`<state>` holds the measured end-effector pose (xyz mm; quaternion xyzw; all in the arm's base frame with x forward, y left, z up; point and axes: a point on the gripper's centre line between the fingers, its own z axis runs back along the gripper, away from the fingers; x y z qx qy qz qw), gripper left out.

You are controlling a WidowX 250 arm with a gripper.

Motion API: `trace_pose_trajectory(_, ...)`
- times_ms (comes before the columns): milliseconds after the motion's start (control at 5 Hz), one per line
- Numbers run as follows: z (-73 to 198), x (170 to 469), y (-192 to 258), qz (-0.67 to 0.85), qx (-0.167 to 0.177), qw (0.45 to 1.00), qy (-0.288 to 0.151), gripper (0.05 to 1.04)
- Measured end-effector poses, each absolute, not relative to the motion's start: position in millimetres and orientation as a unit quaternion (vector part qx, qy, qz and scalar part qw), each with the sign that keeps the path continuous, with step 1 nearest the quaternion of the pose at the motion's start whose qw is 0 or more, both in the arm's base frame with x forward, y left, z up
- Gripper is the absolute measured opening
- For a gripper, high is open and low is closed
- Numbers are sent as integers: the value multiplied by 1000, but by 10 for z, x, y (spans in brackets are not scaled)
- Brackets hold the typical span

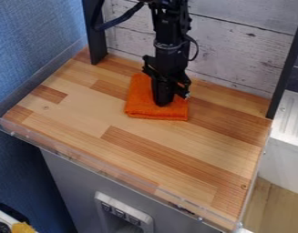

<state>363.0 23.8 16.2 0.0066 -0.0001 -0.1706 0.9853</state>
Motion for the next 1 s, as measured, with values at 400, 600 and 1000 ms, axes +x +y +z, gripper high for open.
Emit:
trace_pose_trajectory(400, 307, 3706, 279, -139, 5, 990, 4, 357)
trace_pose_trajectory(600, 383, 3761, 358, -121, 4, 993, -4, 154)
trace_pose_trajectory(1000, 344, 3755, 376, -119, 1, 993, -7, 59)
